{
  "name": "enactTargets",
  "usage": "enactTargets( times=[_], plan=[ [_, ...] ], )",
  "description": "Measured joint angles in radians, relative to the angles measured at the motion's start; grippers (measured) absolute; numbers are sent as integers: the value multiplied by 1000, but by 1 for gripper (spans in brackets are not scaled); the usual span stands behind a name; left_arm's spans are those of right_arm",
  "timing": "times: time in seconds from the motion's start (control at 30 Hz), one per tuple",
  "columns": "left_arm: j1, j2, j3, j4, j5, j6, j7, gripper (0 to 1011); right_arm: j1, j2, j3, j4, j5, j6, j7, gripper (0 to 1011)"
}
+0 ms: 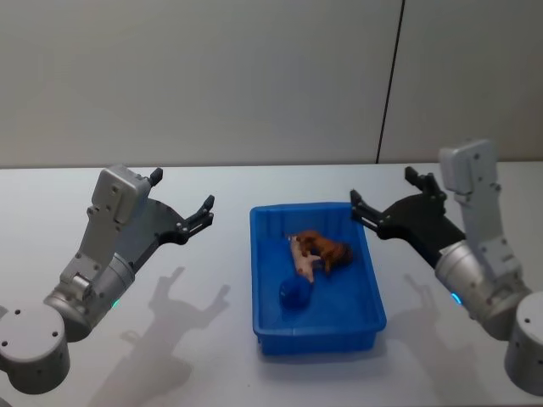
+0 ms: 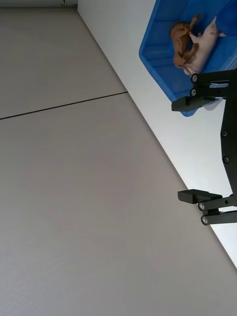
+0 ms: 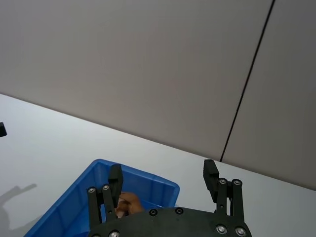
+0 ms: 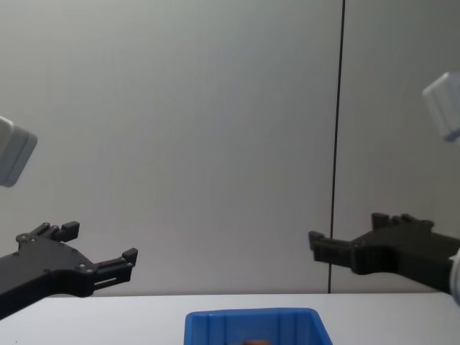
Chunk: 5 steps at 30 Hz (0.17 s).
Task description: Pick up the two dolls from the table and place them into the box.
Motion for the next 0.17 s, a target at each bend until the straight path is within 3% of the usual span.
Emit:
enactTargets(
  times=[0.17],
  plan=[
    [0,0,0,0,0,0,0,1001,-21,13,8,-27,6,-7,-30,1001]
  ],
)
